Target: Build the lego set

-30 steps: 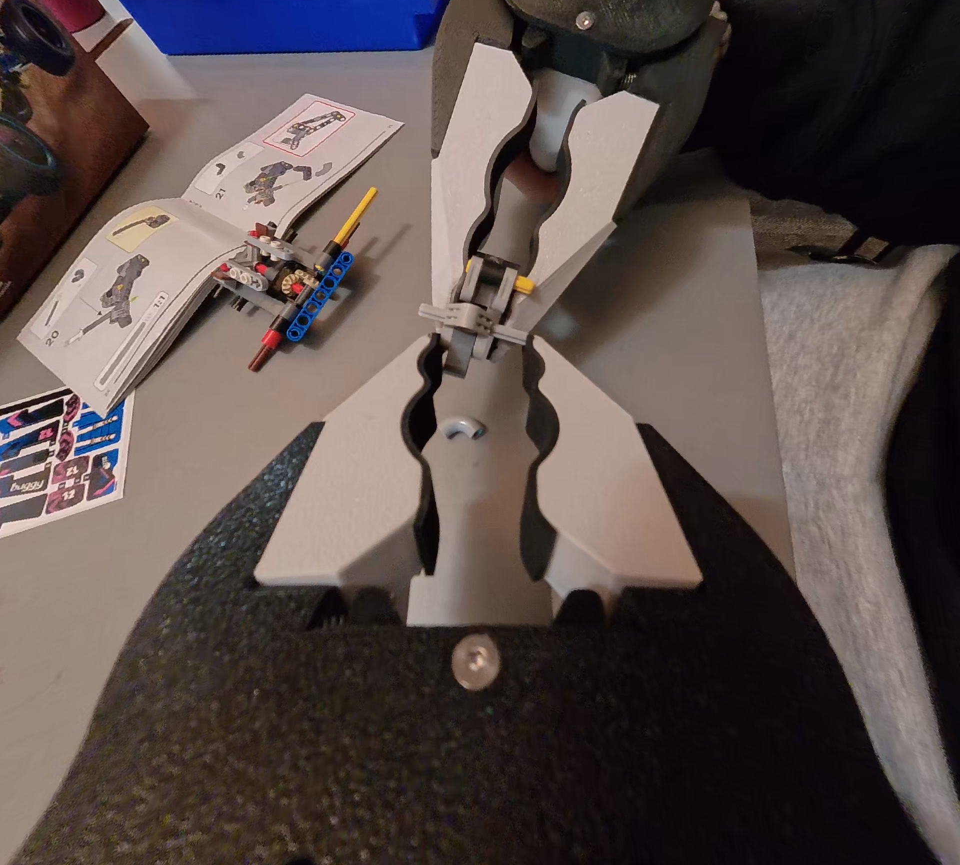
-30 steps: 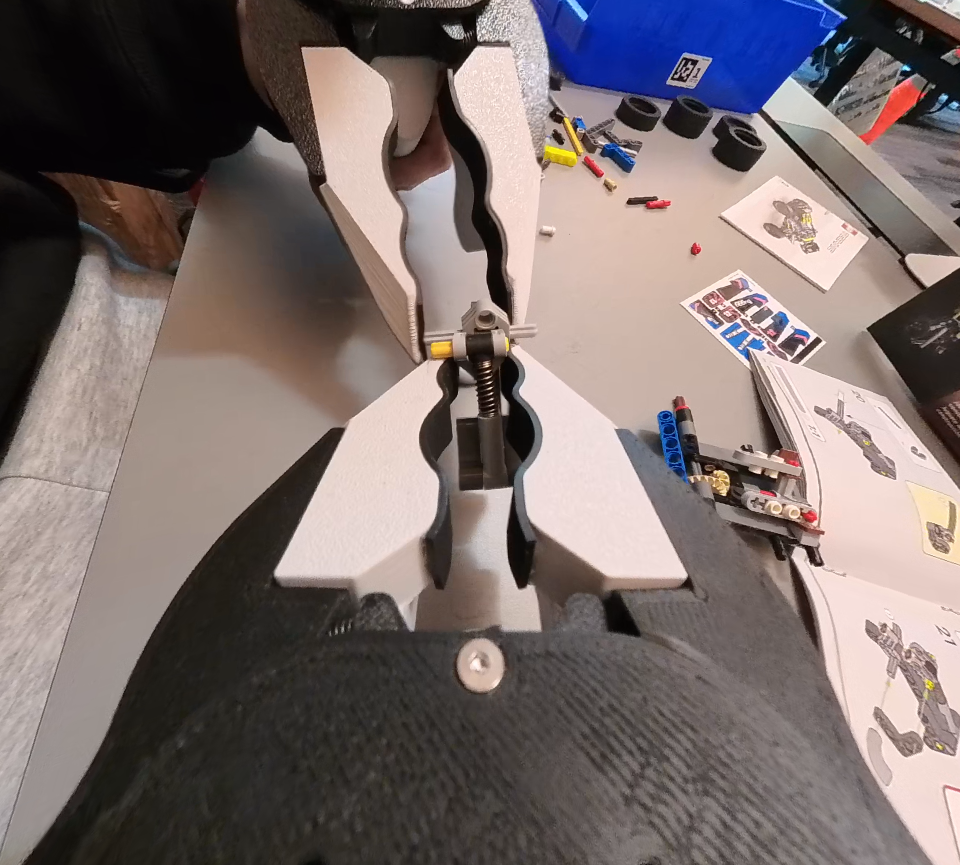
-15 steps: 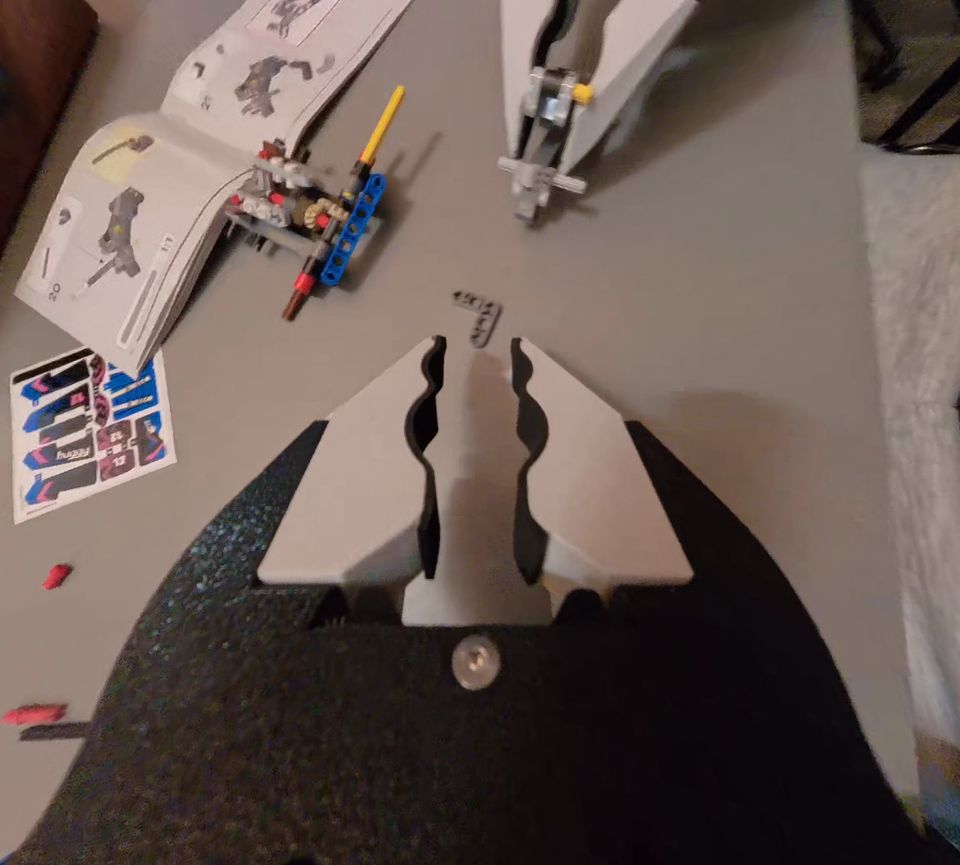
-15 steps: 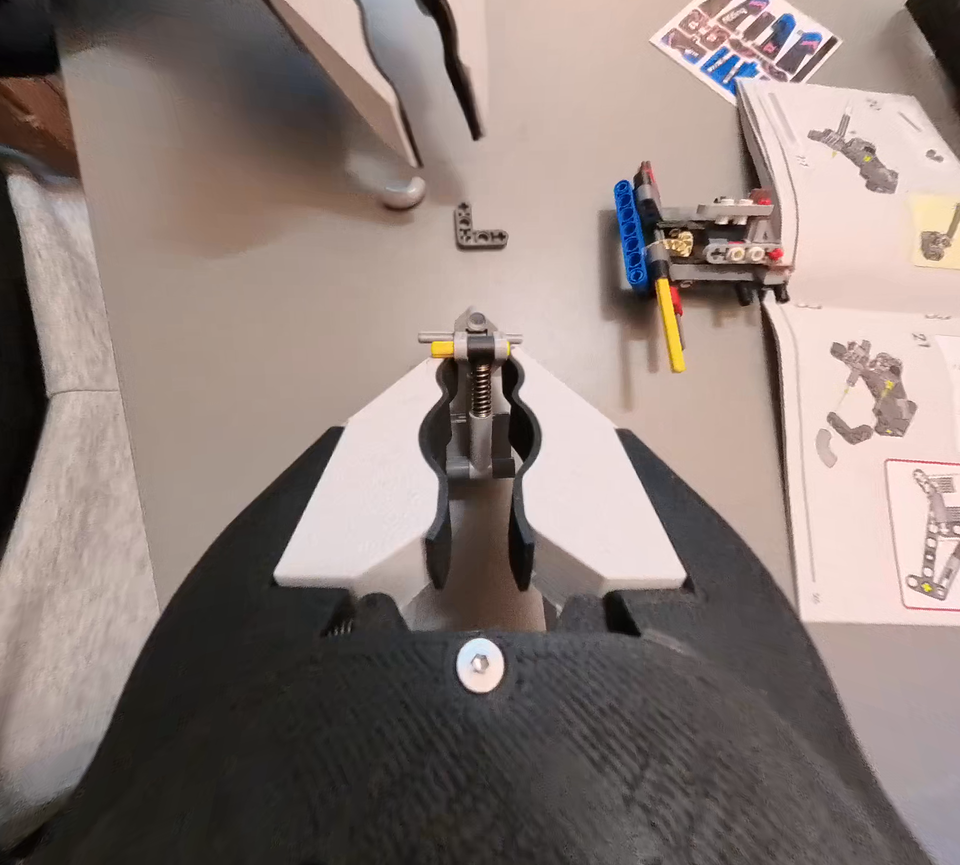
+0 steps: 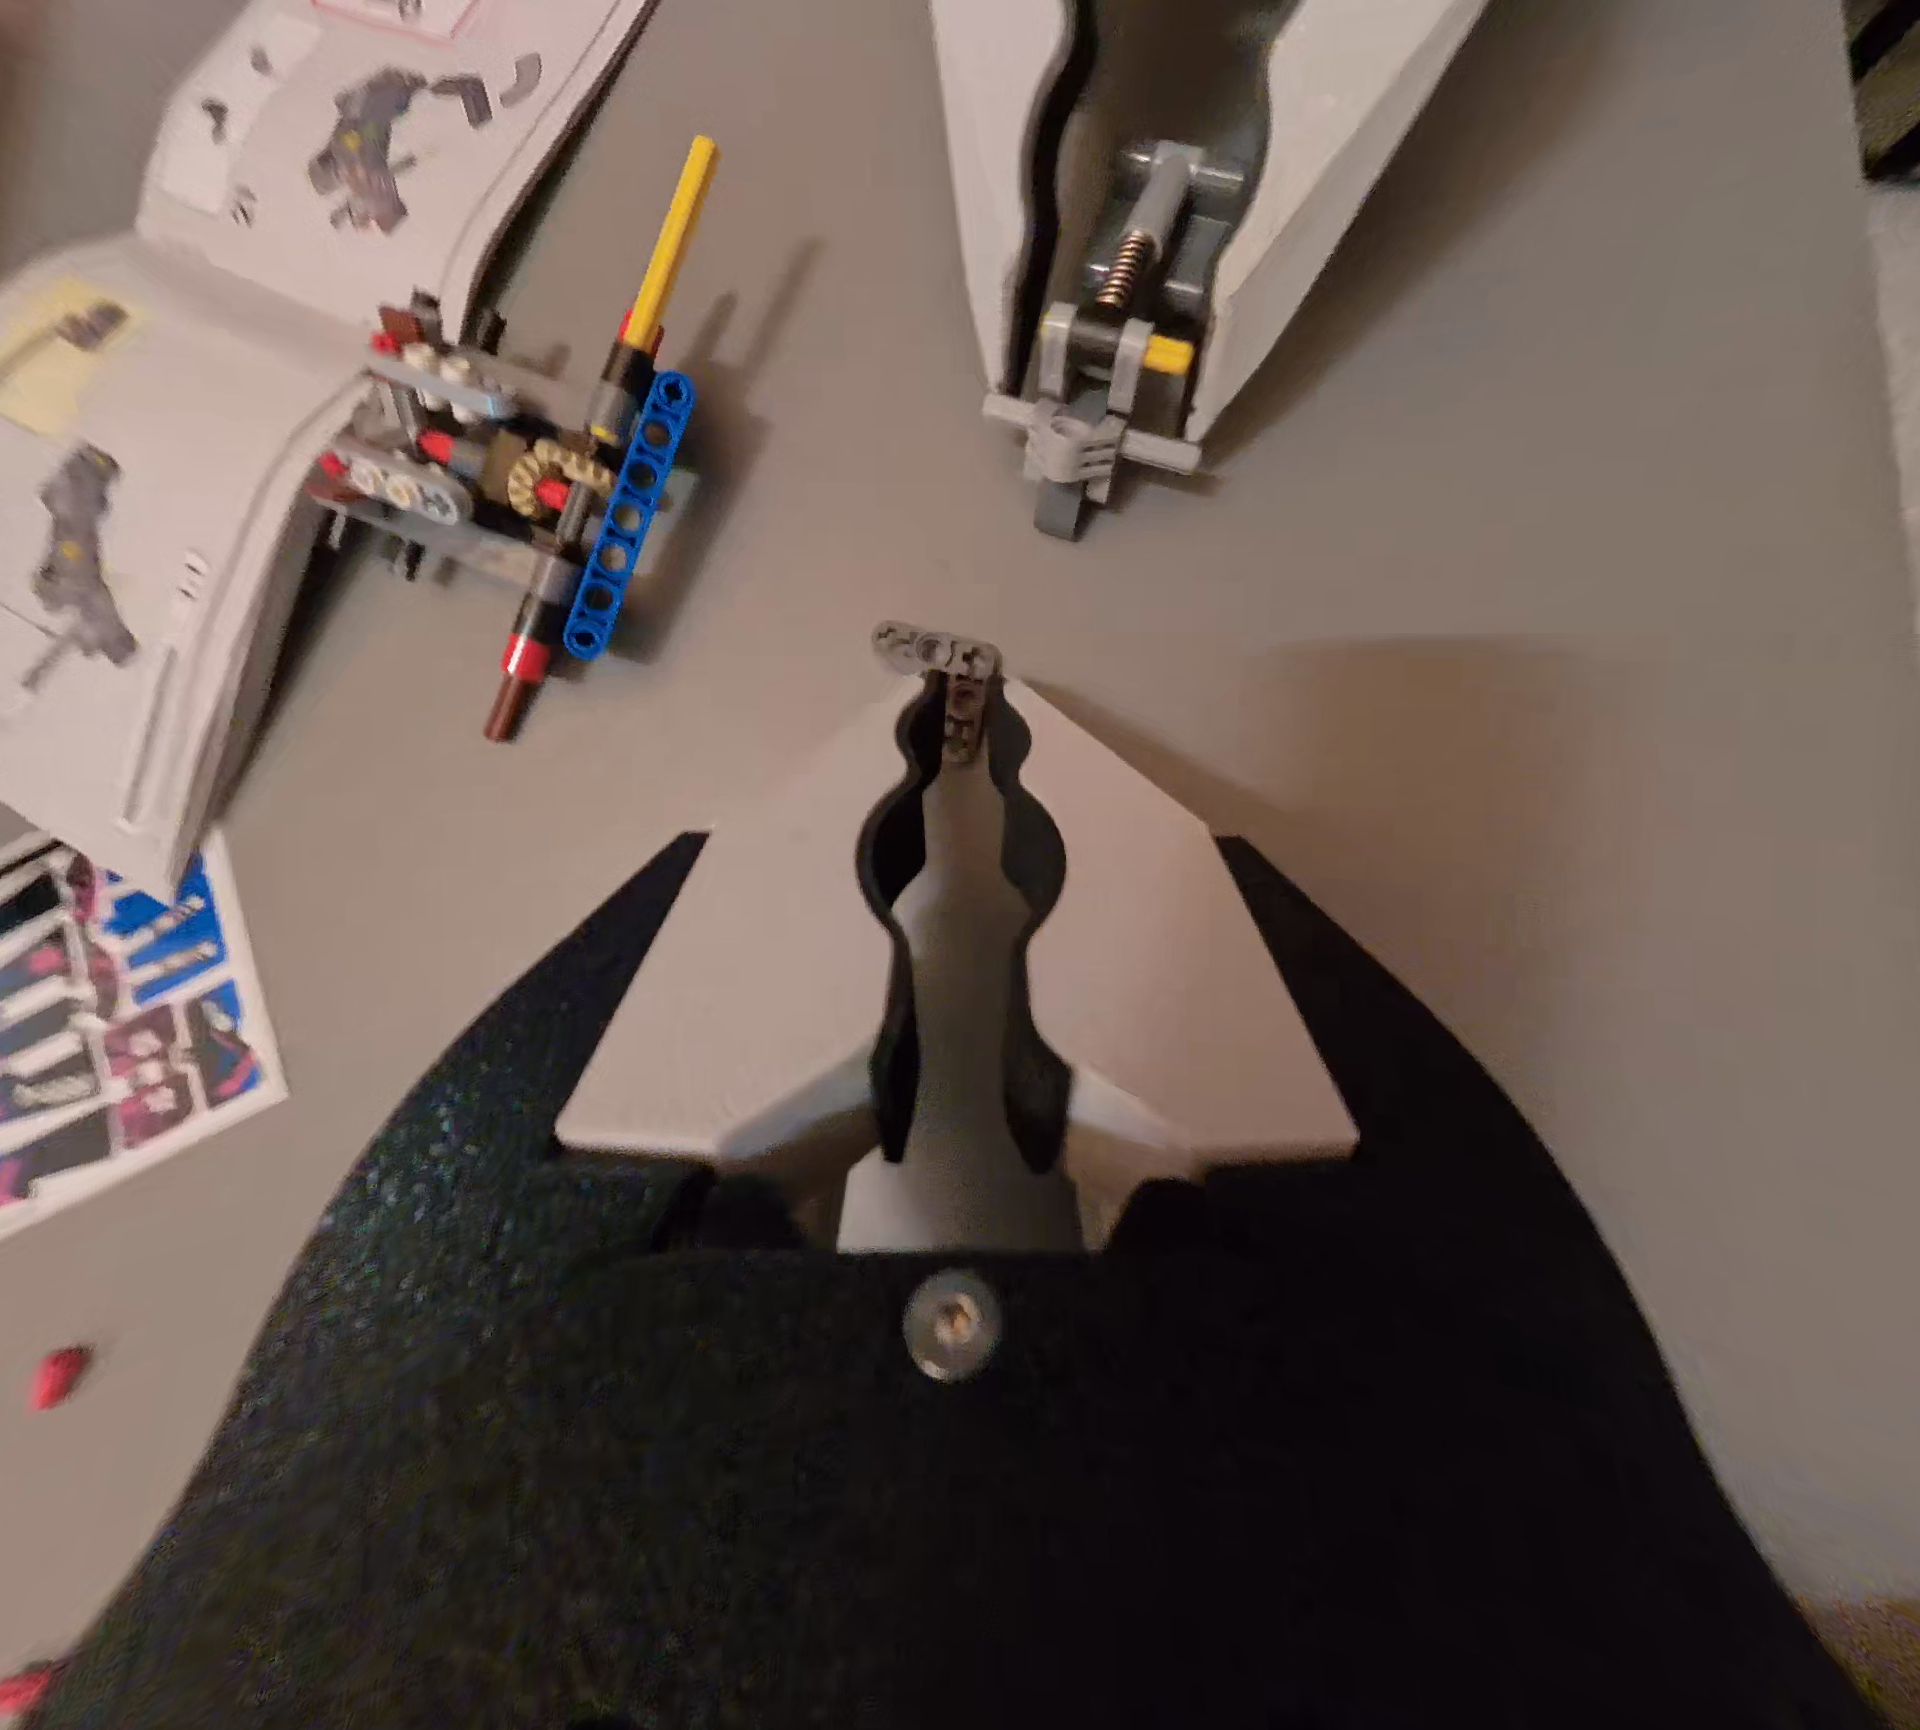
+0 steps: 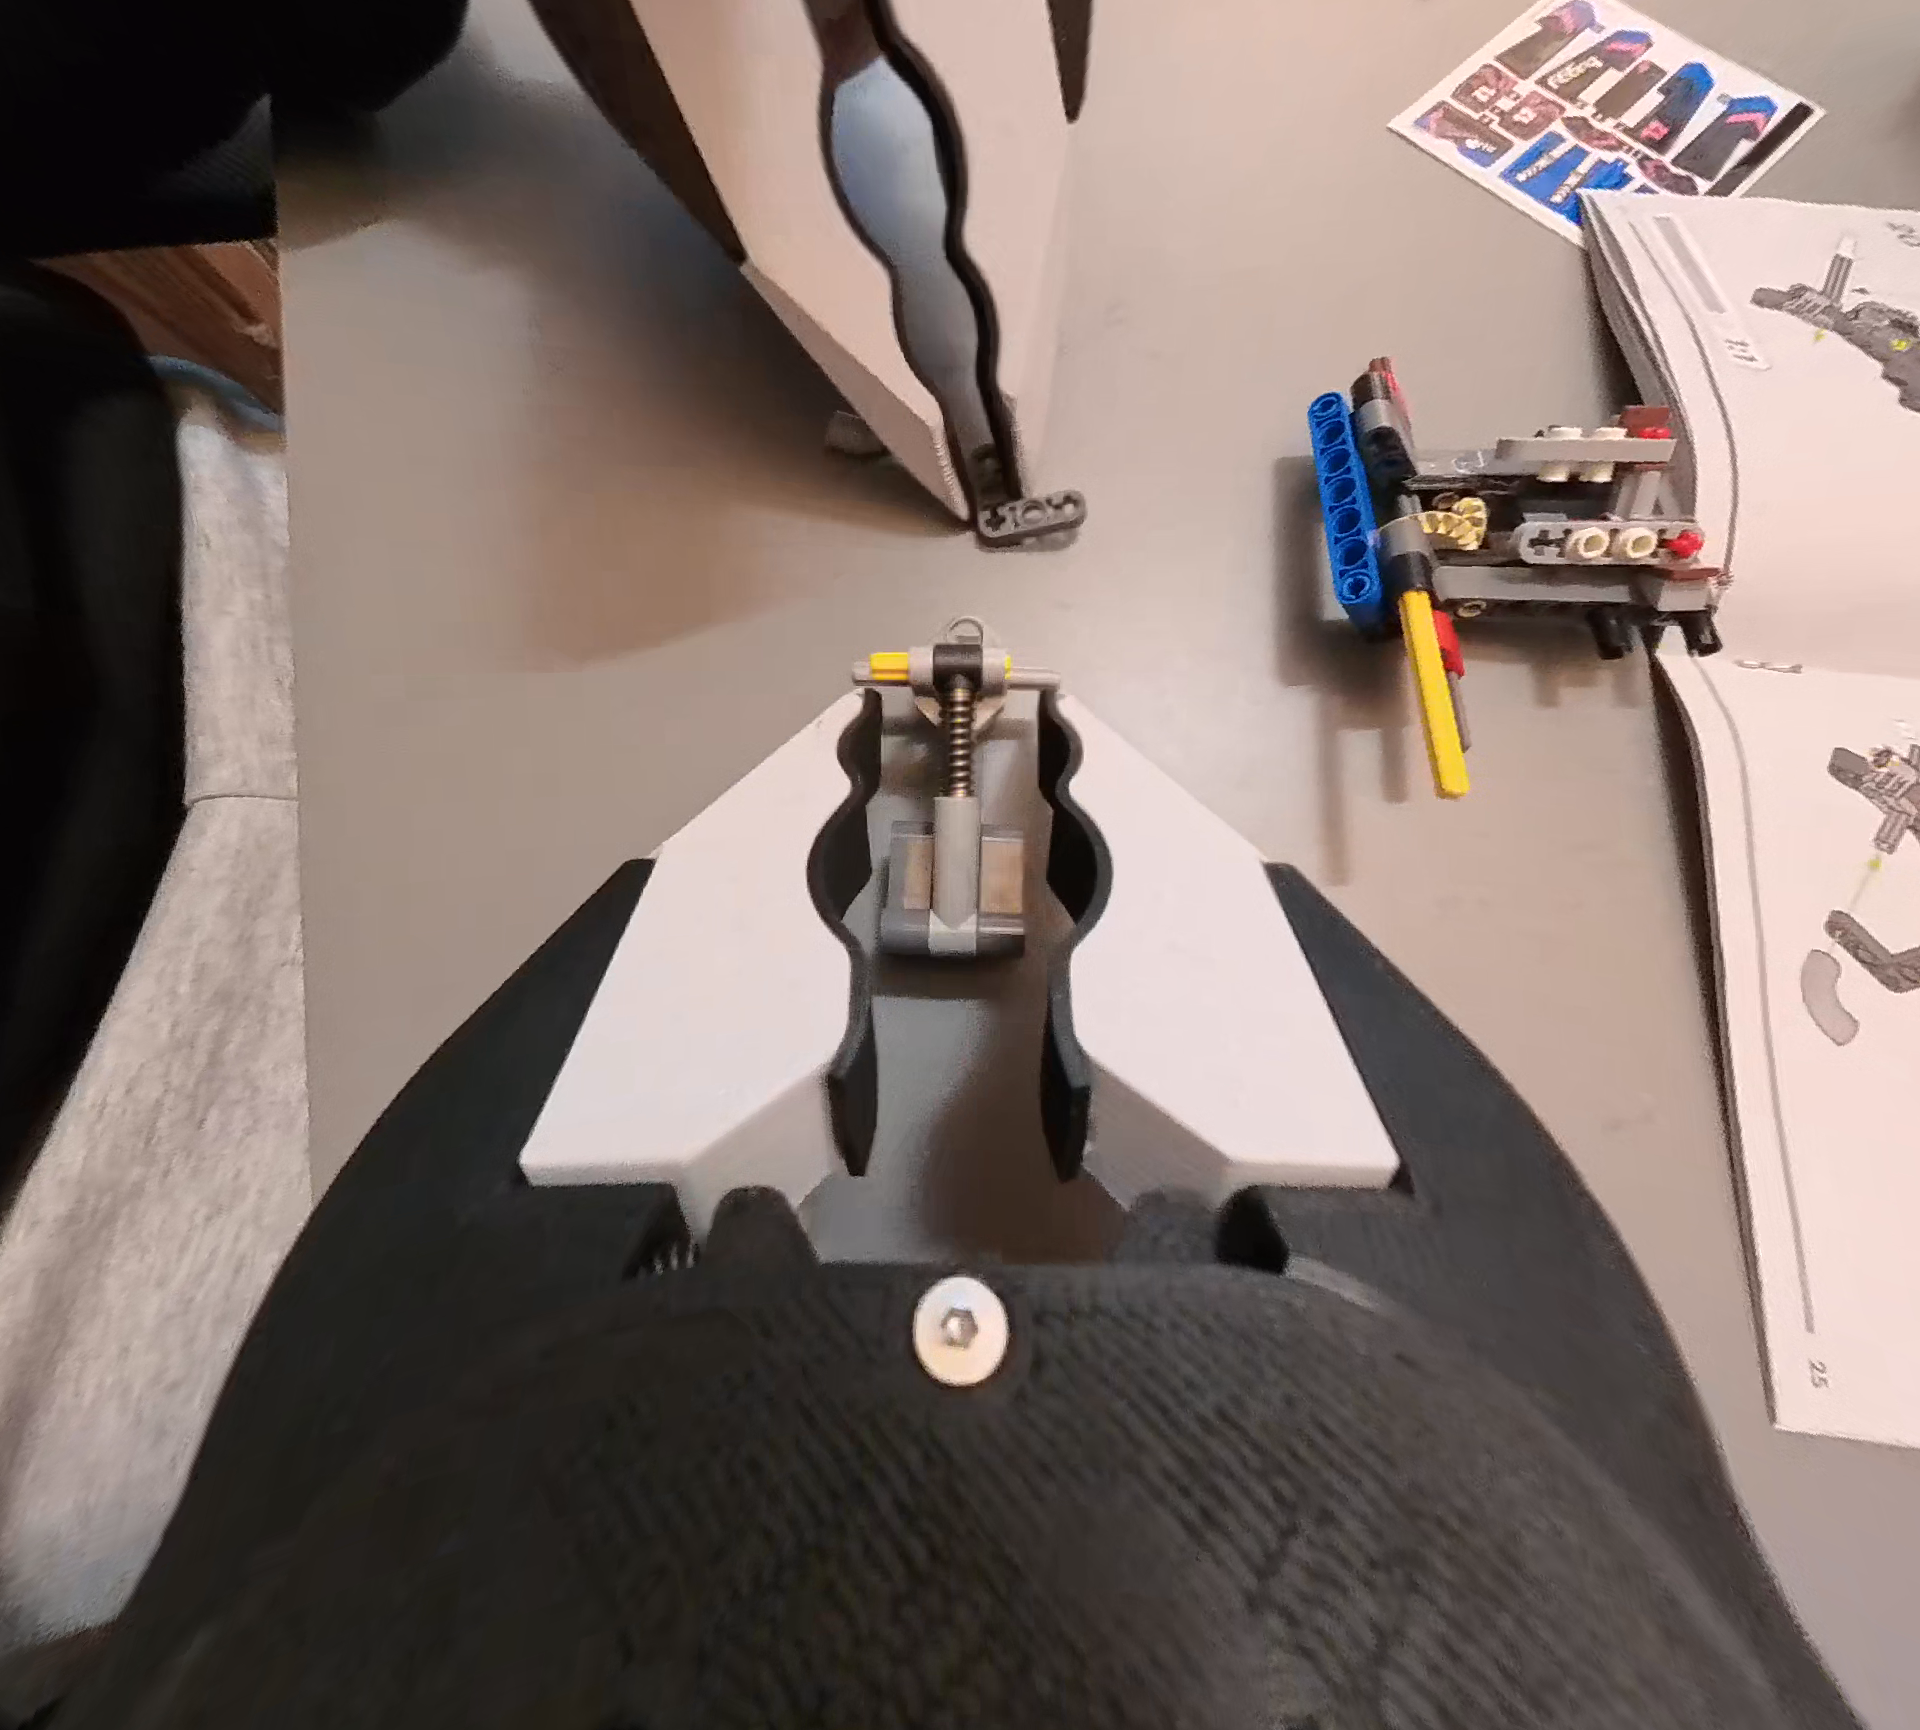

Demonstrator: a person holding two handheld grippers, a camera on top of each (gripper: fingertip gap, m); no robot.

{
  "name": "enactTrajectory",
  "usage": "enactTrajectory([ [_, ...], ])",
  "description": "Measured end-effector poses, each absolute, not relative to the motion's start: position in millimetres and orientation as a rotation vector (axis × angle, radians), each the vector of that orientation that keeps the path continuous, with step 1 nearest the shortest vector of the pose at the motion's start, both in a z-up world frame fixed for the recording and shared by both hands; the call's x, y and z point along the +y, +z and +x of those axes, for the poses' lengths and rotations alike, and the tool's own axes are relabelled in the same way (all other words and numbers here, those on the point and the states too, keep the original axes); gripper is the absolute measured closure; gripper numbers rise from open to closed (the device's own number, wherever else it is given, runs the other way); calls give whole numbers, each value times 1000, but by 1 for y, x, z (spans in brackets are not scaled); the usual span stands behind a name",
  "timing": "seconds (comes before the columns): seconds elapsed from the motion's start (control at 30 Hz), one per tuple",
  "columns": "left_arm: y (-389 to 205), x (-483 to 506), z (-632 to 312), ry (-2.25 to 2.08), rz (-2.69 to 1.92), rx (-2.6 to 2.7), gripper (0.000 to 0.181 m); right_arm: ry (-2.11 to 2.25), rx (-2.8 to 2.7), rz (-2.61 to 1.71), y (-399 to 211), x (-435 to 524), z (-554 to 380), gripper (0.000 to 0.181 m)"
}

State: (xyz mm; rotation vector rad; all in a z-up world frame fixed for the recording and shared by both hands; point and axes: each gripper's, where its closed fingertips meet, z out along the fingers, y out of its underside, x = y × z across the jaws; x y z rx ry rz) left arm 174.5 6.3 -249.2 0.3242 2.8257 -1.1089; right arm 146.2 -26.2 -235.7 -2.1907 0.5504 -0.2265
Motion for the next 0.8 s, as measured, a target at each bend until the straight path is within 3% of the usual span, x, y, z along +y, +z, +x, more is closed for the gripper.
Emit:
enactTrajectory([
  [0.03,-247,4,172,-1129,378,2785,176,-220,553,-2185,-236,-27,146,152],
  [0.27,-217,-8,143,-1312,680,2447,176,-303,544,-2167,-223,-38,143,151],
  [0.5,-213,-16,132,-1261,833,2230,176,-352,491,-2199,-230,-32,144,173],
  [0.63,-212,-19,127,-1228,887,2148,176,-370,493,-2163,-224,-33,145,174],
  [0.7,-211,-21,129,-1183,903,2087,176,-373,504,-2143,-223,-33,146,170],
  [0.8,-208,-21,129,-1113,935,1999,177,-390,539,-2167,-223,-38,144,146],
])
